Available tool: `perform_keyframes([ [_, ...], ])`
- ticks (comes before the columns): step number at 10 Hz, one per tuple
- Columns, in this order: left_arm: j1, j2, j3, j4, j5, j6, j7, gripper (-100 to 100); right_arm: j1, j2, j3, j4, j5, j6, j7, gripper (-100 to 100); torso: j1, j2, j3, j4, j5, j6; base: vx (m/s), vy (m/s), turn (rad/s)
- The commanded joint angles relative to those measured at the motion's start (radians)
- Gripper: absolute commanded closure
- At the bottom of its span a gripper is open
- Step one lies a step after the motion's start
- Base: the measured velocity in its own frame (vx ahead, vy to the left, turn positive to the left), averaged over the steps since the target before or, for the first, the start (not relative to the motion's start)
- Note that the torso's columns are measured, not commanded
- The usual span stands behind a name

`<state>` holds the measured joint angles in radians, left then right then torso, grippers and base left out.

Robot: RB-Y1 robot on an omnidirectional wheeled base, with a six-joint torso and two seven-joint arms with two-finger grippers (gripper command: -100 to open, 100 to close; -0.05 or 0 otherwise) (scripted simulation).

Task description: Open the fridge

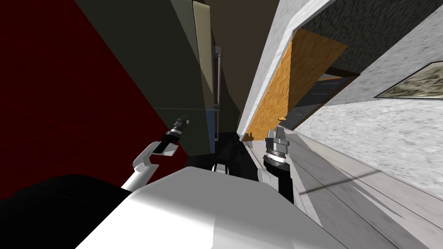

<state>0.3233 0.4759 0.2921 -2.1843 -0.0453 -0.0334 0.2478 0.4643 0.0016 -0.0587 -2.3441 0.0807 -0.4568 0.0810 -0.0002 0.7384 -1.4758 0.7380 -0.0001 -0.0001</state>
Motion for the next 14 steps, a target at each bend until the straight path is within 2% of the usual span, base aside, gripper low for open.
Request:
perform_keyframes([
  [1, -0.011, 0.030, 0.023, 0.008, 0.001, 0.070, 0.027, -100, 0.000, 0.000, 0.000, 0.000, 0.000, 0.000, 0.000, 0, 0.000, 0.000, 0.000, 0.000, 0.000, 0.000, 0.055, -0.055, -0.060],
  [2, -0.023, 0.058, 0.043, 0.017, 0.002, 0.104, 0.051, -100, 0.000, 0.000, 0.000, 0.000, 0.000, 0.000, 0.000, 0, 0.001, 0.000, 0.000, 0.000, 0.000, 0.000, 0.064, -0.063, -0.095],
  [3, -0.023, 0.058, 0.043, 0.017, 0.002, 0.124, 0.051, -100, 0.000, 0.000, 0.000, 0.000, 0.000, 0.000, 0.000, 0, 0.000, 0.000, 0.000, 0.000, 0.000, 0.000, 0.060, -0.046, -0.065],
  [4, -0.035, 0.086, 0.063, 0.026, 0.005, 0.155, 0.076, -100, 0.000, 0.000, 0.000, 0.000, 0.000, 0.000, 0.000, 0, 0.001, 0.000, 0.000, 0.000, 0.000, 0.000, 0.070, -0.058, -0.118],
  [5, -0.035, 0.086, 0.063, 0.026, 0.005, 0.176, 0.076, -100, 0.000, 0.000, 0.000, 0.000, 0.000, 0.000, 0.000, 0, 0.000, -0.001, -0.001, 0.000, 0.000, 0.000, 0.057, -0.057, -0.075],
  [6, -0.047, 0.115, 0.082, 0.037, 0.008, 0.207, 0.101, -100, 0.000, 0.000, 0.000, 0.000, 0.000, 0.000, 0.000, 0, 0.000, 0.000, 0.000, 0.000, 0.000, 0.000, 0.052, -0.075, -0.095],
  [7, -0.047, 0.115, 0.082, 0.037, 0.008, 0.228, 0.101, -100, 0.000, 0.000, 0.000, 0.000, 0.000, 0.000, 0.000, 0, -0.001, 0.000, 0.000, 0.000, 0.000, 0.000, 0.047, -0.069, -0.075],
  [8, -0.059, 0.144, 0.100, 0.048, 0.011, 0.264, 0.126, -100, 0.000, 0.000, 0.000, 0.000, 0.000, 0.000, 0.000, 0, 0.000, 0.000, 0.000, 0.000, 0.000, 0.000, 0.051, -0.065, -0.117],
  [9, -0.059, 0.144, 0.100, 0.048, 0.011, 0.279, 0.126, -100, 0.000, 0.000, 0.000, 0.000, 0.000, 0.000, 0.000, 0, 0.000, 0.000, 0.000, 0.000, 0.000, 0.000, 0.046, -0.053, -0.067],
  [10, -0.071, 0.172, 0.117, 0.061, 0.016, 0.314, 0.152, -100, 0.000, 0.000, 0.000, 0.000, 0.000, 0.000, 0.000, 0, 0.001, 0.000, 0.000, 0.000, 0.000, 0.000, 0.053, -0.073, -0.119],
  [11, -0.071, 0.172, 0.117, 0.061, 0.016, 0.328, 0.152, -100, 0.000, 0.000, 0.000, 0.000, 0.000, 0.000, 0.000, 0, 0.000, -0.001, 0.000, 0.000, 0.000, 0.000, 0.034, -0.059, -0.042],
  [12, -0.083, 0.201, 0.133, 0.075, 0.021, 0.365, 0.177, -100, 0.000, 0.000, 0.000, 0.000, 0.000, 0.000, 0.000, 0, 0.001, -0.002, -0.001, 0.000, 0.000, 0.002, 0.022, -0.077, -0.073],
  [13, -0.083, 0.201, 0.133, 0.075, 0.021, 0.375, 0.177, -100, 0.000, 0.000, 0.000, 0.000, 0.000, 0.000, 0.000, 0, 0.001, -0.006, -0.004, 0.000, -0.001, 0.005, 0.022, -0.062, -0.058],
  [14, -0.095, 0.230, 0.148, 0.090, 0.028, 0.421, 0.202, -100, 0.000, 0.000, 0.000, 0.000, 0.000, 0.000, 0.000, 0, -0.001, -0.008, -0.006, -0.001, -0.002, 0.006, 0.022, -0.084, -0.109],
])
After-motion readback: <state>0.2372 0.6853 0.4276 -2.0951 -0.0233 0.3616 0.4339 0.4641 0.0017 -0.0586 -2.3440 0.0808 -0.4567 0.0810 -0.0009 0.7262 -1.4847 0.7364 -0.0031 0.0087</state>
